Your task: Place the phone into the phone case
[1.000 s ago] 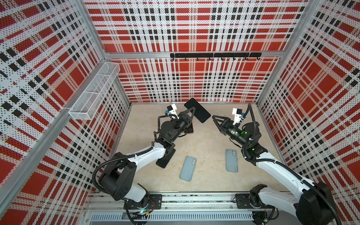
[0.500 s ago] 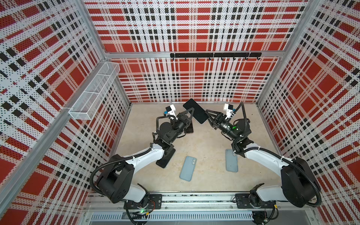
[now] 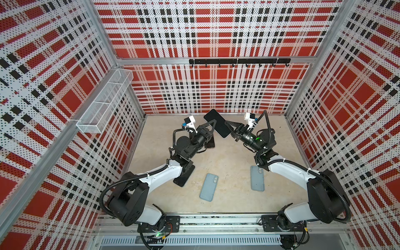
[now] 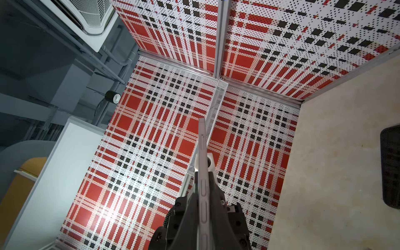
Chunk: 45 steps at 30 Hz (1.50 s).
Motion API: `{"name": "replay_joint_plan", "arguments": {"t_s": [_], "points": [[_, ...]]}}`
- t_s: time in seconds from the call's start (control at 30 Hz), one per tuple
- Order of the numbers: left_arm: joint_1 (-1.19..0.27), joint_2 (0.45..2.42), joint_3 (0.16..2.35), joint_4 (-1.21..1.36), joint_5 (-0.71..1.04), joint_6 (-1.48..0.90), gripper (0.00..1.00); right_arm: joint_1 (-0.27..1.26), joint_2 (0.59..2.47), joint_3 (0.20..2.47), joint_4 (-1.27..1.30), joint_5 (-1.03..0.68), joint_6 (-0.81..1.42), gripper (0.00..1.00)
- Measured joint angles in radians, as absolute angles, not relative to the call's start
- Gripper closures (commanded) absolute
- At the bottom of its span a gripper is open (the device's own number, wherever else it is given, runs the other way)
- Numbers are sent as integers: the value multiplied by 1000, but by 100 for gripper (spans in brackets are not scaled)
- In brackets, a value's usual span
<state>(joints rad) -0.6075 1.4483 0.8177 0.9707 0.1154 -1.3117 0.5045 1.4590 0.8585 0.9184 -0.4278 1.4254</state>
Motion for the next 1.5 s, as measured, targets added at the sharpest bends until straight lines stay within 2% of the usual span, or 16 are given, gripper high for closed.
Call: {"name": "replay_joint_plan", "arguments": {"t_s": [0.07, 0.17, 0.23, 0.33, 0.47, 0.53, 0.77, 0.93, 1.03, 1.27, 1.5], "points": [[-607, 1448, 818, 971, 119, -1312, 100, 505, 1459, 859, 918, -430, 1422, 100], [-607, 1448, 818, 968, 120, -1312, 99, 504, 1459, 859, 918, -434, 1420, 100], [-606, 1448, 820, 955, 123, -1312, 88, 502, 1459, 859, 912, -437, 1414, 100], [-601, 1427, 821, 887, 131, -1285, 61, 488, 1457, 859, 889, -444, 1404, 100], [-596, 1330, 823, 681, 128, -1198, 37, 449, 1419, 857, 797, -467, 1379, 100], [-596, 1253, 828, 543, 110, -1135, 32, 410, 1375, 852, 738, -473, 1357, 100], [-615, 988, 929, -53, -42, -927, 33, 283, 1174, 853, 451, -499, 1185, 100], [-656, 983, 1084, -574, -114, -906, 32, 277, 1084, 896, 132, -494, 968, 100], [-698, 1018, 1066, -790, -83, -927, 31, 278, 1053, 902, -5, -490, 862, 100], [-892, 1120, 893, -974, 4, -997, 30, 277, 1019, 901, -187, -490, 736, 100], [-939, 1209, 858, -861, 20, -936, 31, 277, 960, 884, -257, -497, 691, 100]]}}
